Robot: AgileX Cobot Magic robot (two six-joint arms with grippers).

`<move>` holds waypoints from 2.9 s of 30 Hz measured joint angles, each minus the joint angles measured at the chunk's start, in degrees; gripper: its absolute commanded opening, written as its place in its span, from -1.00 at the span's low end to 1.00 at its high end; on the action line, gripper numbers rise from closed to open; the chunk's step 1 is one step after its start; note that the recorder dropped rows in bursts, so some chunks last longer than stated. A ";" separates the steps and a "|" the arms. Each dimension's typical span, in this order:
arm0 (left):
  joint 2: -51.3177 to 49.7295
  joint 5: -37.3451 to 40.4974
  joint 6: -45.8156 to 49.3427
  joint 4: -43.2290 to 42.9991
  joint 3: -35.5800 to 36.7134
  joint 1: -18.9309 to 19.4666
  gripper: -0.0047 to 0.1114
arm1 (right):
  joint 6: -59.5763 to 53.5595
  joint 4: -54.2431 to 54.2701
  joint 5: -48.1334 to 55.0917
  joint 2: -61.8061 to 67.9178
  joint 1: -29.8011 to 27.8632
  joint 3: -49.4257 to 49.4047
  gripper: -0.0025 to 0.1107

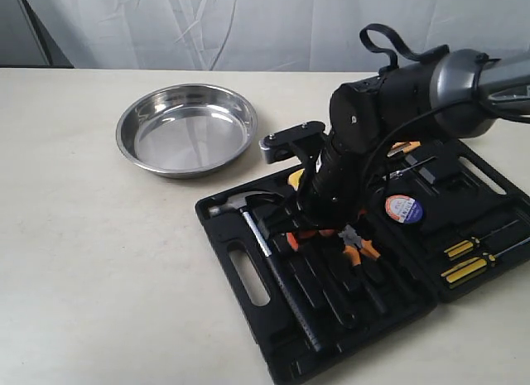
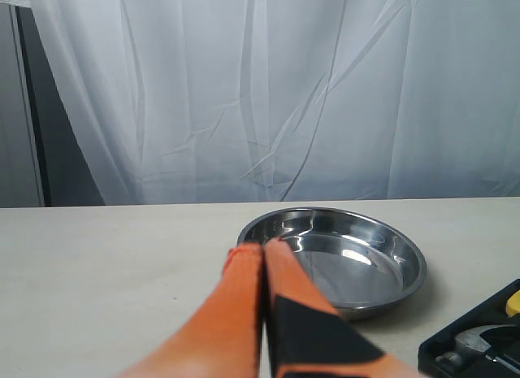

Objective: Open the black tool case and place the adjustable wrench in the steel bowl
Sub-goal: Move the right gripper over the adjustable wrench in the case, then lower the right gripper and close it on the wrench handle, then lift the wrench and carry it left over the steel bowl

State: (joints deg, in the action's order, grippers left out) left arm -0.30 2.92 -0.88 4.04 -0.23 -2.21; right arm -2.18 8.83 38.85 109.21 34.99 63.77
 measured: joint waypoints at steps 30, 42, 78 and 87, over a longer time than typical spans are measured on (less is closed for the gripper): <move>0.00 0.00 0.00 0.00 0.00 0.00 -0.92 | 1.24 2.44 6.58 0.88 0.88 0.48 -0.10; 0.00 0.00 0.00 0.00 0.00 0.00 -0.92 | 2.18 2.59 4.83 3.60 0.99 0.50 -0.12; 0.00 0.00 0.00 0.00 0.00 0.00 -0.92 | -0.89 2.02 5.29 -7.98 1.12 10.53 -0.97; 0.00 0.00 0.00 0.00 0.00 0.00 -0.92 | -7.62 2.02 5.39 9.73 1.12 39.45 -0.97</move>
State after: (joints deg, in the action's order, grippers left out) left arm -0.30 2.92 -0.88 4.04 -0.23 -2.21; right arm -9.80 10.86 44.24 118.94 36.11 103.23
